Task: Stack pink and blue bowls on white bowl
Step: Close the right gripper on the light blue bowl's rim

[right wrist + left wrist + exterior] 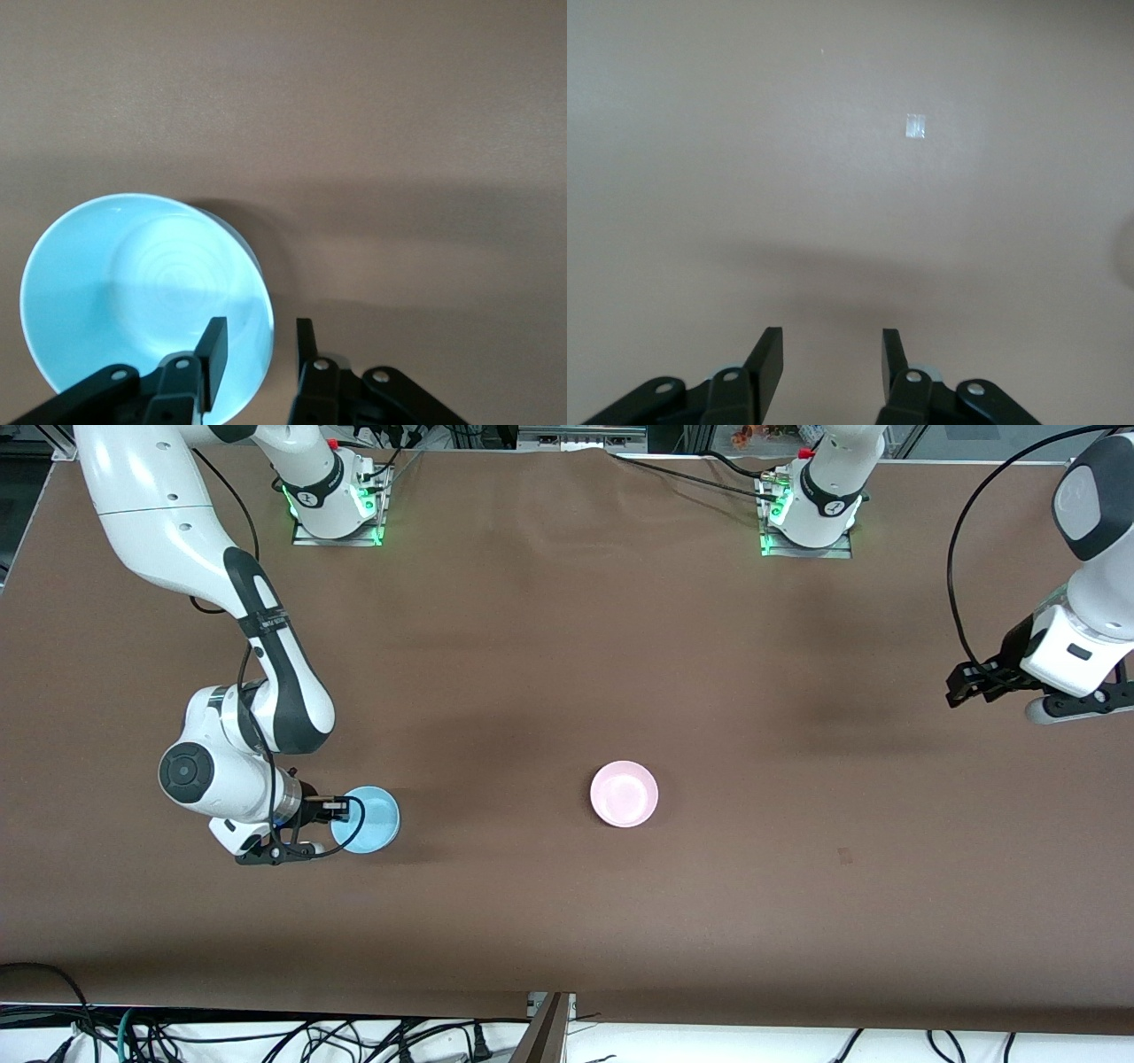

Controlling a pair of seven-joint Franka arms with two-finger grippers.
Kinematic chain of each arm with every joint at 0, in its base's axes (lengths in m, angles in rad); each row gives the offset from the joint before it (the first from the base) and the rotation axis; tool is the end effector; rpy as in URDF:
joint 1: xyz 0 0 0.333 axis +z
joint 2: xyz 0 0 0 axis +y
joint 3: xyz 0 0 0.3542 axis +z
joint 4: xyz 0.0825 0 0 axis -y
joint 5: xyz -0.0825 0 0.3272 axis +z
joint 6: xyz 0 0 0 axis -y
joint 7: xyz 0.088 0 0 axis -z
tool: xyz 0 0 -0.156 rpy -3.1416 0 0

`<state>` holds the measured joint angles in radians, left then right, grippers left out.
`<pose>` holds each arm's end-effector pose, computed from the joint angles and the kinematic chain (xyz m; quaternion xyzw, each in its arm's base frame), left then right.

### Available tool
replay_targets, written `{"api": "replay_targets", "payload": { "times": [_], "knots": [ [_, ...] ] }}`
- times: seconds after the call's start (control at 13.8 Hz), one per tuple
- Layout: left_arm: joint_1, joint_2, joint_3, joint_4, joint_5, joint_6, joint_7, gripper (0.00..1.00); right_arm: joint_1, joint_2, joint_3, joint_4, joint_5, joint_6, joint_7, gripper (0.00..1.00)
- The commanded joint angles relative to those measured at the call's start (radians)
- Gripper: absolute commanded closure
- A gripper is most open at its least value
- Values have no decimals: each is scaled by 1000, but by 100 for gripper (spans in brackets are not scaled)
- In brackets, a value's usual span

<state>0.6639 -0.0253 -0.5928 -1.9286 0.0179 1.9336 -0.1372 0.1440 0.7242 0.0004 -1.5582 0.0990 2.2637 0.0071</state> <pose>0.5019 0.0354 0.5050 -0.9947 -0.1009 -0.0135 0.0150 0.6754 0.1045 0.2351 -0.9986 -0.0366 0.0122 0.0371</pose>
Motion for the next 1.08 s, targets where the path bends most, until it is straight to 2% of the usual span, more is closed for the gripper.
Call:
{"api": "replay_targets", "payload": {
  "times": [0.0, 0.43, 0.72, 0.79, 0.87, 1.01],
  "knots": [
    [37, 8, -5, 39, -29, -2, 31, 46, 0, 15, 1, 15, 16, 5, 11, 67],
    [37, 27, -5, 49, -33, -1, 22, 44, 2, 14, 1, 18, 51, 4, 11, 99],
    [22, 53, -1, 77, -33, -4, 22, 43, 35, 4, 10, 42, 50, -12, 111, 99],
    [-22, 53, 28, 77, -32, -4, 22, 43, 49, 1, 18, 56, 51, -35, 149, 99],
    [-131, 50, 133, 76, -32, -5, 22, 43, 60, -8, 44, 84, 51, -74, 222, 99],
    [-414, 36, 409, 66, -32, -11, 22, 43, 84, -8, 111, 153, 48, -125, 418, 99]
  ]
}}
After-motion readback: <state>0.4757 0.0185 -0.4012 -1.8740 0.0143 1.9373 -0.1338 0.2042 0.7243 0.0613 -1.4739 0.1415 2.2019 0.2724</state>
